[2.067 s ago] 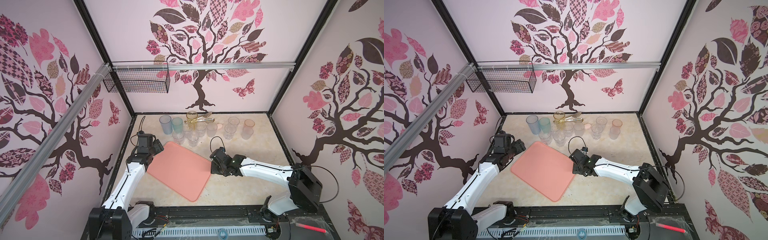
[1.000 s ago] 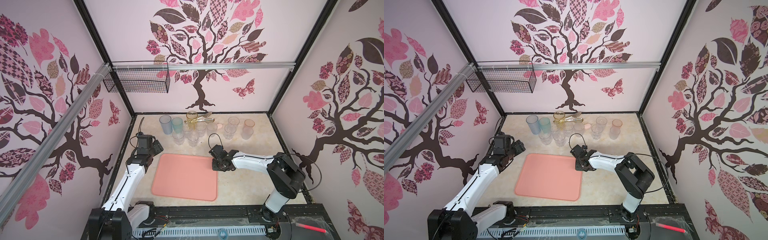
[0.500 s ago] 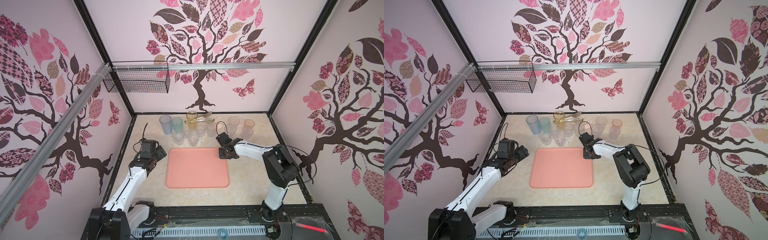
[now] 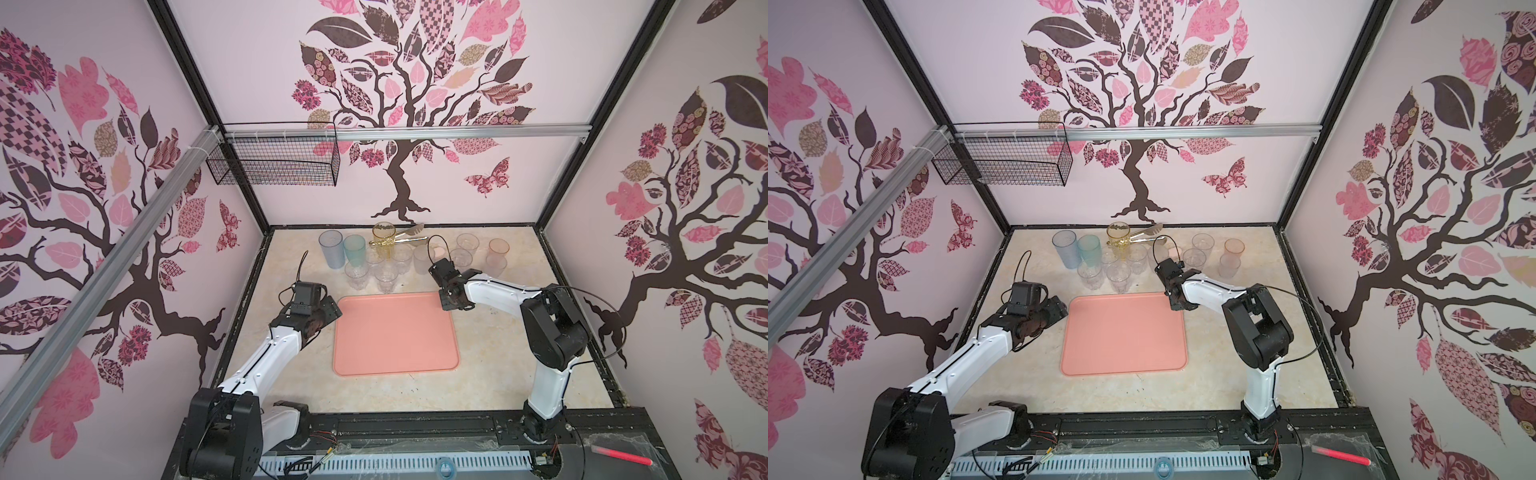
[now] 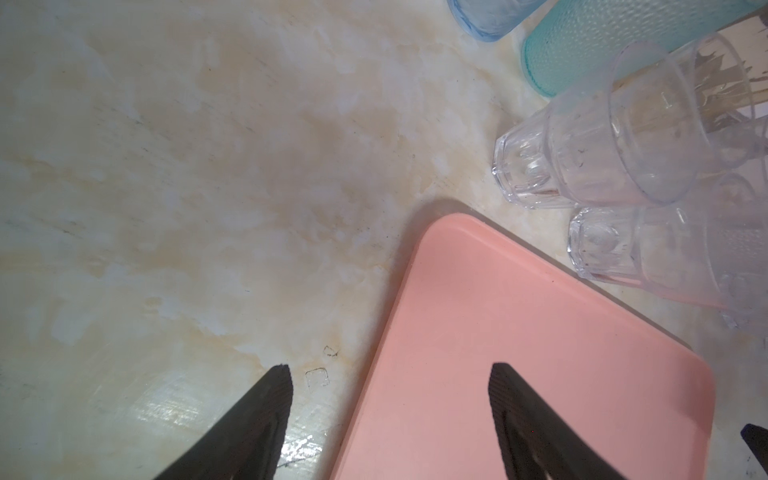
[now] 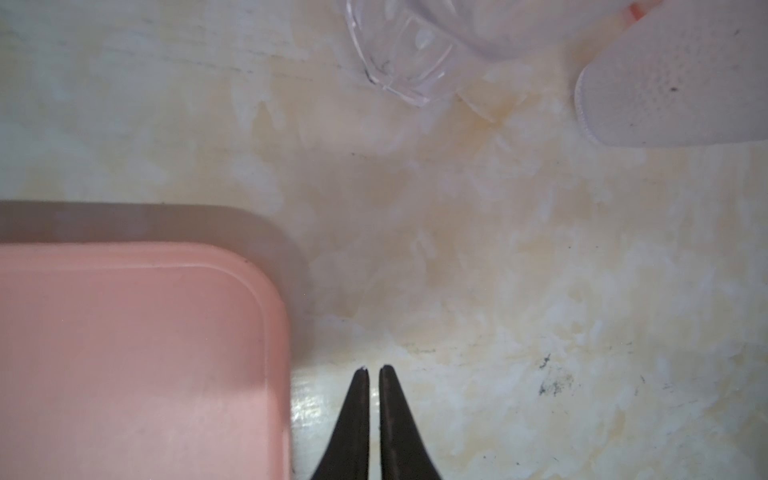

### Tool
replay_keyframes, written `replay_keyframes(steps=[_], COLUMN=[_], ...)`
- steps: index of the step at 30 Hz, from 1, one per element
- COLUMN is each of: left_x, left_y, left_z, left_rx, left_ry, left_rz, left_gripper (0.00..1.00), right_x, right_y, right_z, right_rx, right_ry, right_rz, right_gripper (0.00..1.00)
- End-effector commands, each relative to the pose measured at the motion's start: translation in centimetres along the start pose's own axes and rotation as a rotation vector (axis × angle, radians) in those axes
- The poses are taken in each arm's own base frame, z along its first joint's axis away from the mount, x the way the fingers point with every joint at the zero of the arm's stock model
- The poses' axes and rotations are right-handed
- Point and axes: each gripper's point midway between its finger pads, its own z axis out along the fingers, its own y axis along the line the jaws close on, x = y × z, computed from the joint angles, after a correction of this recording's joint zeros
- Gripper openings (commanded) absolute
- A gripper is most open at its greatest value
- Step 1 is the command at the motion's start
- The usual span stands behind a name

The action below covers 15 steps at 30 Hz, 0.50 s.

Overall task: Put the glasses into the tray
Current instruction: 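Reach the left gripper to the blue textured glass while the right holds over the tray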

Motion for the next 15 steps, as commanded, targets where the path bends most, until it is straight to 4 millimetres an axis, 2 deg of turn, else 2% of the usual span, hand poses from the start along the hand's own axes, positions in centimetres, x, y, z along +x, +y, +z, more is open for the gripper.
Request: replay_keyframes(steps=[1,5,8,12,15], left_x=[0.8,1.9,2.4,2.8,3.8], left_y=[0.2,0.5,0.6,0.3,-0.5], left_z=[0.8,1.7,2.1,2.5,3.1], left_rx=[-0.001,0.009,0.01,0.03,0.053], left_ry=[0.022,0.047,0.063,0.074,0.11], left_rz=[-0.005,-0.06,-0.074,-0.08,-0.084], left_gripper=[0.79,0.8,0.8,0.8,0.79], right_x=[0.0,0.3,2.0,4.8,5.7], right_y=[0.0,1.6,2.5,3.2,3.1], right_z=[-0.5,-3.6,-4.7,-4.0,-3.3], right_rx=[-0.033,-0.21,-0.313,-0.365,-0.358], right_ry=[0.019,0.028,0.051,0.116,0.122], right_rz=[0.009,0.075,0.105,0.133,0.141], right_gripper=[0.16,0.35,0.44,0.49,0.49])
